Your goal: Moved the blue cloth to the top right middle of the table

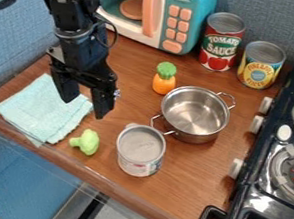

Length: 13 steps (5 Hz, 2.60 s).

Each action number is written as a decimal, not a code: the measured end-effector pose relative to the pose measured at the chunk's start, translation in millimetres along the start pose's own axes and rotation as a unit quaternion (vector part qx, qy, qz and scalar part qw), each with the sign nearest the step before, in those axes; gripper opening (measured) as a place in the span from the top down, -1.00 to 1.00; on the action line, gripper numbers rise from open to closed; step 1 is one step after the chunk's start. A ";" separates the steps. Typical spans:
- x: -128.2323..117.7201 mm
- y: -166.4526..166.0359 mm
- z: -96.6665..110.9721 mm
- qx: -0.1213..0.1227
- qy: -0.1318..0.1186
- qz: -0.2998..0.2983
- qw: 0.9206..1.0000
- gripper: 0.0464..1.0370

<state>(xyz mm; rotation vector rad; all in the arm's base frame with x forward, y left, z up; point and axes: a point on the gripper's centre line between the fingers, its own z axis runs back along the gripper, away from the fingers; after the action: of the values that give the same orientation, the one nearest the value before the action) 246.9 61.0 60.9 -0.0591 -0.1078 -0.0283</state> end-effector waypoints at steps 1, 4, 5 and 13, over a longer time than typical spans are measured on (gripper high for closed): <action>-3.1 -0.4 -7.1 -0.005 0.015 0.000 1.000 -0.92; -6.9 88.5 -49.8 0.044 0.026 0.037 0.998 -0.92; -9.9 100.4 -57.1 0.085 0.040 0.037 0.995 -0.92; 135.3 69.9 -82.6 0.049 0.031 -0.007 0.998 -0.93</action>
<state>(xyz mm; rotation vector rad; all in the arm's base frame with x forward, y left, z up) 392.4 122.3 -10.4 0.0406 -0.0483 -0.0392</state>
